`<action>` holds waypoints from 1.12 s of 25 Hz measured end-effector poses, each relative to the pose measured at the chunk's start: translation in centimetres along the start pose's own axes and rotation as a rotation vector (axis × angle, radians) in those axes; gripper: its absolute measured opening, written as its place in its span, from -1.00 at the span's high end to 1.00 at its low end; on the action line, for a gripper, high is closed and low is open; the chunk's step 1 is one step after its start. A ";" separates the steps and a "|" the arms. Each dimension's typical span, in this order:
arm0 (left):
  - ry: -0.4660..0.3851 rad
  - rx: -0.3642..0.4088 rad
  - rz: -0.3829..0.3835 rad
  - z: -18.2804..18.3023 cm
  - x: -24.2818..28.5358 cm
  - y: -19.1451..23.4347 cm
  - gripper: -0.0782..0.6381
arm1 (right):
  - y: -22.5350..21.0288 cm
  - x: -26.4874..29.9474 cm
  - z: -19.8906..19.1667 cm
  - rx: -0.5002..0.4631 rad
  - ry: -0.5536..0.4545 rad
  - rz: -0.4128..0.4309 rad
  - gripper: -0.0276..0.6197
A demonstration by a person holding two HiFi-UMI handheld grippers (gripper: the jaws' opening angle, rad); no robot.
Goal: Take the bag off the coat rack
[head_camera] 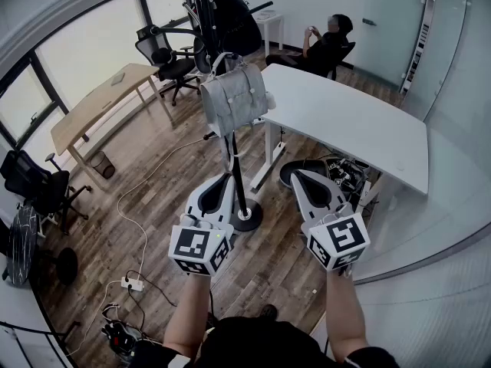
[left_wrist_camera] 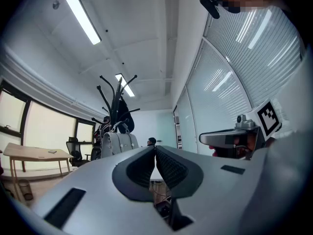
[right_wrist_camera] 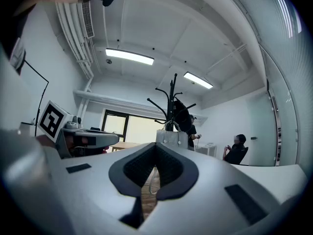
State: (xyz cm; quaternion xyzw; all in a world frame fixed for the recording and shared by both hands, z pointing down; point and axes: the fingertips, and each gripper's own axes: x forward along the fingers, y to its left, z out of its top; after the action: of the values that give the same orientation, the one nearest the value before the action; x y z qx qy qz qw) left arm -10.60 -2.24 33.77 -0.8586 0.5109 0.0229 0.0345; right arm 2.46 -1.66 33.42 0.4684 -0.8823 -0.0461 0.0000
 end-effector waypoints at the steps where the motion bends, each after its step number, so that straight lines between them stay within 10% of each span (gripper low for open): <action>1: -0.001 0.001 -0.001 0.1 0.0 0.0 0.72 | 0.0 -0.1 0.1 -0.001 -0.004 -0.001 0.82; 28: 0.029 0.006 -0.041 -1.1 5.4 0.0 0.72 | -4.9 1.7 -1.6 0.050 0.015 -0.062 0.82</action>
State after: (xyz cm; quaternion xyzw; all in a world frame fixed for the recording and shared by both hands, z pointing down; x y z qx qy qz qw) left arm -8.06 -7.06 34.45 -0.8690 0.4939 0.0082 0.0300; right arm 5.57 -5.92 34.57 0.4957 -0.8682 -0.0203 -0.0066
